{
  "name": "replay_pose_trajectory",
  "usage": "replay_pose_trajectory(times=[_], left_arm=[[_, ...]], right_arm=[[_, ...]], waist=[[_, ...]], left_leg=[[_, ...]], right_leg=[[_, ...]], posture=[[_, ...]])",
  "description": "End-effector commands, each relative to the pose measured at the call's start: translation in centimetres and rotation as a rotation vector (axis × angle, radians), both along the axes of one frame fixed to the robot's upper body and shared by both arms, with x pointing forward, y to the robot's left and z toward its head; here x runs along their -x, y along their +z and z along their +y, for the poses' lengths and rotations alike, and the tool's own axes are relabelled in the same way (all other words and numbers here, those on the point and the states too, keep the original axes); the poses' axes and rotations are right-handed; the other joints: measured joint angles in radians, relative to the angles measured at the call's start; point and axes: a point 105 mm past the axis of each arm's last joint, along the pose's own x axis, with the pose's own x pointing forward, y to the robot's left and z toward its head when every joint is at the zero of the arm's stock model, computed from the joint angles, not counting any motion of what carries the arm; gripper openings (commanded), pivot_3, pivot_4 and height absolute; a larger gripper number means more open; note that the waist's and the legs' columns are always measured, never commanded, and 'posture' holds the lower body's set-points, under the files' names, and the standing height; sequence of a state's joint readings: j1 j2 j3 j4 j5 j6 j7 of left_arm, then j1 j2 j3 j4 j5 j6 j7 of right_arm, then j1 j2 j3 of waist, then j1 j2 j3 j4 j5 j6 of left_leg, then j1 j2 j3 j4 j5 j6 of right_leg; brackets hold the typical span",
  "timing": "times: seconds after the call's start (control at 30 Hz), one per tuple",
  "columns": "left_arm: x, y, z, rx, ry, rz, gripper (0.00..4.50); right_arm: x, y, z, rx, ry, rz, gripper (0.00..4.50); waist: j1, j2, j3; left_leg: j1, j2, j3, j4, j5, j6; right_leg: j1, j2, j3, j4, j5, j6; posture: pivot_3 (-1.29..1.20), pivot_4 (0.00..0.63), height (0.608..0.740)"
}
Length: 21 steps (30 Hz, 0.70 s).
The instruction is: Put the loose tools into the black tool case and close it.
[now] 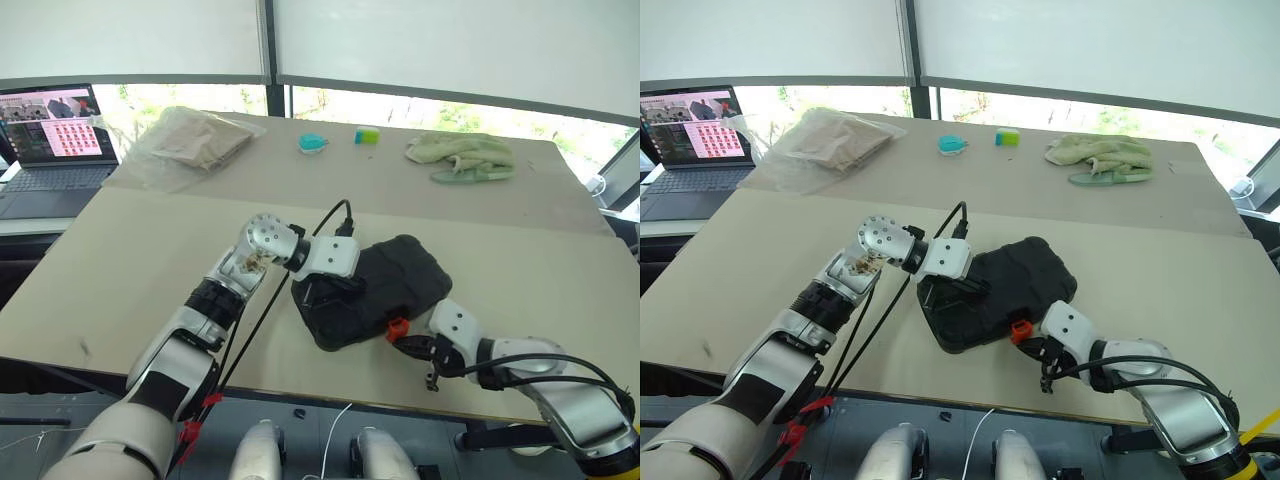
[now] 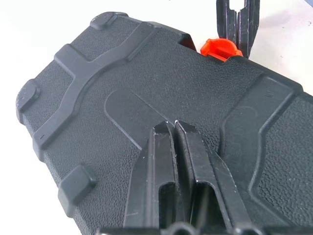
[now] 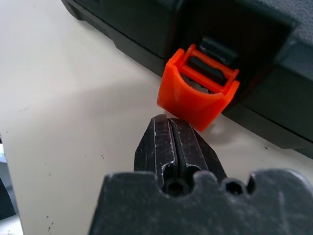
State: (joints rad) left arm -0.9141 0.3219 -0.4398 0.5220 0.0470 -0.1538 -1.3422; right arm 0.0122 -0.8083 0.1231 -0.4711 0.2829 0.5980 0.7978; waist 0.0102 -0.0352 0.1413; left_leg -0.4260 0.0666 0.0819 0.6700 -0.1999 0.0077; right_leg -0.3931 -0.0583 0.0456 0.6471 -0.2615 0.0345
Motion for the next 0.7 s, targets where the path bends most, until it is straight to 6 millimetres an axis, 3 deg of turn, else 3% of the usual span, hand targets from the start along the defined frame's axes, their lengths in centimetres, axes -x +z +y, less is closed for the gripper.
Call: replay_pose_trajectory(times=[0.03,0.37,0.53,0.7], left_arm=[[-0.1,-2.5,1.1,-0.077,0.047,0.056,0.25],[0.2,-2.4,0.0,-0.068,0.02,0.057,0.25],[0.2,-2.3,-0.2,-0.069,0.012,0.047,0.25],[0.2,-2.5,-0.3,-0.077,0.01,0.039,0.25]], right_arm=[[0.4,1.9,-0.4,-0.043,-0.007,-0.015,0.0],[-2.0,0.2,1.4,-0.065,-0.079,-0.064,0.0],[-3.7,3.1,2.1,-0.163,-0.138,-0.234,0.0],[-3.2,6.1,2.0,-0.244,-0.141,-0.32,0.0]], waist=[[0.0,0.0,0.0],[-0.001,-0.001,-0.001],[-0.027,-0.004,-0.003],[-0.03,-0.002,-0.002]], left_leg=[[0.0,0.0,0.0,0.0,0.0,0.0],[0.001,0.0,0.0,0.0,0.0,0.0],[0.003,0.002,0.0,0.0,0.0,0.0],[0.003,0.002,-0.001,-0.001,0.0,0.0]], right_leg=[[0.0,0.0,0.0,0.0,0.0,0.0],[0.001,0.0,0.0,0.0,0.0,0.0],[0.002,0.002,0.0,0.0,-0.001,-0.001],[-0.001,0.002,0.001,0.001,0.0,-0.001]], posture=[[0.0,0.15,0.74],[0.0,0.15,0.74],[0.0,0.15,0.74],[0.0,0.15,0.74]])
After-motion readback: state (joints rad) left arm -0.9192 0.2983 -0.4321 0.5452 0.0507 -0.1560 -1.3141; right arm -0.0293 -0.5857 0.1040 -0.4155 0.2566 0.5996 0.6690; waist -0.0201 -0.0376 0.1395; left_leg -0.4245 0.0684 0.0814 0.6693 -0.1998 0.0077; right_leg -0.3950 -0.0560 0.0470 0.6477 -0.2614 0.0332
